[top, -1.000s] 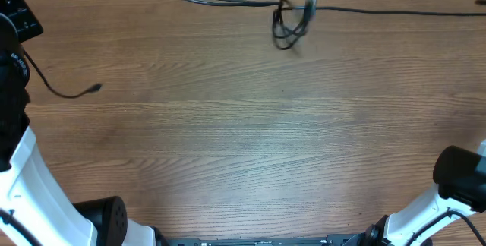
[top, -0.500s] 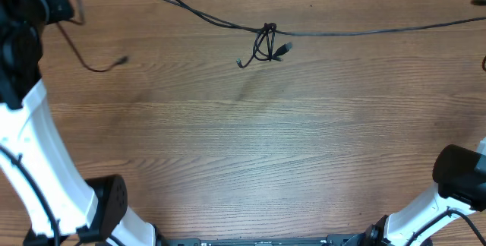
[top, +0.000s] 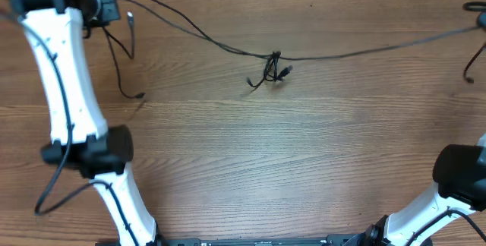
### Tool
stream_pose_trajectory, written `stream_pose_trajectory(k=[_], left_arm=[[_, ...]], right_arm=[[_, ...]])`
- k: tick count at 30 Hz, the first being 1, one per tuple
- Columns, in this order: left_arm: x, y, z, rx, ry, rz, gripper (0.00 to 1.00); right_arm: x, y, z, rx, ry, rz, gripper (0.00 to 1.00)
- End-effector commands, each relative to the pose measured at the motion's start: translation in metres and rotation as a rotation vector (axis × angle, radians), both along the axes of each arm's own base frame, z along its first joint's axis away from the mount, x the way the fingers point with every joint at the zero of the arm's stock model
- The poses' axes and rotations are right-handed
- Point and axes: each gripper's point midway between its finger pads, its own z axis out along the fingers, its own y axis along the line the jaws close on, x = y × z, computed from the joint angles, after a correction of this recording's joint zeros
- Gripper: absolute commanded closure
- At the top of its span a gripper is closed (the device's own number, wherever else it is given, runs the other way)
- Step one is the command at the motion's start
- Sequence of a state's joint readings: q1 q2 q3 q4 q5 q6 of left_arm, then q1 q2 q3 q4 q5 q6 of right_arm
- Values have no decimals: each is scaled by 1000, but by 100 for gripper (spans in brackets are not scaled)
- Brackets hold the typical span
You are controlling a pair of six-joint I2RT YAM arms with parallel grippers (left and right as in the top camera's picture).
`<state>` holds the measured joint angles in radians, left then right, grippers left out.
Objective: Untangle cables
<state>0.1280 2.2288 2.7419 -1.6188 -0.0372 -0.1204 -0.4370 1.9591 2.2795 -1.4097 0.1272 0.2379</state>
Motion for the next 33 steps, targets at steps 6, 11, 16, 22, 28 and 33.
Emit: stream_pose_trajectory(k=[6, 11, 16, 22, 28, 33], left_arm=[[30, -16, -77, -28, 137, -47, 96], [33, -26, -84, -47, 144, -70, 96], [34, -29, -82, -45, 139, -77, 95], [34, -29, -83, -45, 142, -78, 96], [33, -29, -83, -47, 146, -76, 96], [33, -29, -83, -46, 143, -76, 95]], right_arm=[[-3, 8, -28, 35, 73, 17, 96], [7, 32, -29, 75, 57, 81, 27], [24, 86, -19, 158, 13, 222, 0], [35, 178, 10, 212, -57, 413, 0], [18, 257, -10, 326, 56, 418, 0], [10, 294, -31, 376, 120, 395, 0]])
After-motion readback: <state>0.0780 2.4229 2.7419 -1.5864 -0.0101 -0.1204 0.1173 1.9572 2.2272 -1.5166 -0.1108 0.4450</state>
